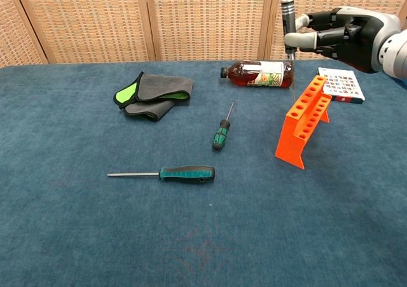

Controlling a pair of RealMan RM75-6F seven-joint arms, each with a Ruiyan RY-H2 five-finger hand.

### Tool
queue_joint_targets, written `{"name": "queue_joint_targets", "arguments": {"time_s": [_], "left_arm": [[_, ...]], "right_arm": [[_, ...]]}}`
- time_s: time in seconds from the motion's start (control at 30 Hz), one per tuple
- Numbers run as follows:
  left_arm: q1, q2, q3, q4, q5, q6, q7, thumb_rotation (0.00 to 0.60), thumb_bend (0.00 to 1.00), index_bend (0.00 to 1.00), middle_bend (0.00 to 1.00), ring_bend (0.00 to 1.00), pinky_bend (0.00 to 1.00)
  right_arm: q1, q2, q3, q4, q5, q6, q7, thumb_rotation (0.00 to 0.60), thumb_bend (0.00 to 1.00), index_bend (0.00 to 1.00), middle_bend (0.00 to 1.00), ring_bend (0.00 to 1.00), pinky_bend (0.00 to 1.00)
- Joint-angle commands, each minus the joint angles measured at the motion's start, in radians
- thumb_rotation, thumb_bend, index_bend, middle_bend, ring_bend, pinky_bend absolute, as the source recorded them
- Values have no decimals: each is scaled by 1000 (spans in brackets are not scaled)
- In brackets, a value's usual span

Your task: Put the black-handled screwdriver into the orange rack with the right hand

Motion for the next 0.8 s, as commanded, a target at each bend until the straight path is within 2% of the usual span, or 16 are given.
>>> {"name": "queue_joint_targets", "arguments": {"time_s": [0.03, 0.53, 0.8], "left_arm": [[0, 0, 1, 0, 1, 0, 0, 600, 0, 0, 0, 0, 0], [-2, 1, 2, -2, -1, -6, -1, 600, 0, 0, 0, 0, 0], [-3, 4, 4, -3, 1, -8, -5, 600, 0, 0, 0, 0, 0]], "right_arm": [[-2, -4, -4, 11, 6, -5, 6, 600, 360, 646, 11, 0, 0], [-13, -24, -24, 68, -22, -14, 60, 600, 360, 648, 12, 0, 0], [-37, -35, -56, 114, -64, -18, 129, 600, 357, 651, 12, 0, 0]]}}
